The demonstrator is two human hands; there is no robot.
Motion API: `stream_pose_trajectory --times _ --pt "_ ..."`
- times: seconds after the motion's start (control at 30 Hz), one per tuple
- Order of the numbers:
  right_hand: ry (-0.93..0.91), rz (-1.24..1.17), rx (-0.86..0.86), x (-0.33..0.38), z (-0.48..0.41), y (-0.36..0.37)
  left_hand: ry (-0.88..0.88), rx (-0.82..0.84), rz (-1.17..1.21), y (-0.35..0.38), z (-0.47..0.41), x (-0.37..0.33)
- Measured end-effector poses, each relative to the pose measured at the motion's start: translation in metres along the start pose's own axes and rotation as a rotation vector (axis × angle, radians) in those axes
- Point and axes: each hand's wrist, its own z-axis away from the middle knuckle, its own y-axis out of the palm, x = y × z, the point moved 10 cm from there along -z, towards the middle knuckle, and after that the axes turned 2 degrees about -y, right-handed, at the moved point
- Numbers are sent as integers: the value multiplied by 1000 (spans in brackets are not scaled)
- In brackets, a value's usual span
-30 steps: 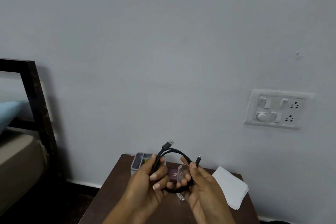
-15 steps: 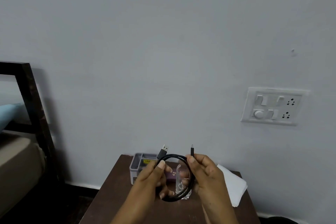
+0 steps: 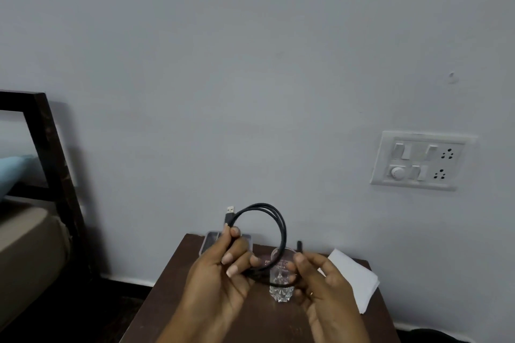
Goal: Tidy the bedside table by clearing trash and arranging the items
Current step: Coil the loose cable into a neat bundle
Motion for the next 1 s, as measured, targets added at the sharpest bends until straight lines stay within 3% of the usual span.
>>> stream_pose_trajectory --times 0.1,0.3,0.43,0.57,0.6,0.73,0.9,1.0 --pt "18 44 125 -4 -6 10 -96 26 -180 1 3 16" --pt "234 -265 384 0 8 35 -79 -69 -289 -12 0 13" --pt "56 -124 349 12 9 33 -64 -117 -373 -15 2 15" --pt "-109 -169 366 32 15 39 -63 -132 -399 -16 2 19" --pt "-151 -105 386 36 18 42 -56 -134 -398 -17 1 18" --pt "-469 545 437 46 29 51 13 -106 -440 -11 3 5" --pt "-971 1000 18 81 45 53 210 -78 -897 3 10 -5" --pt "-1131 1136 -42 79 61 71 228 -68 -937 4 12 3"
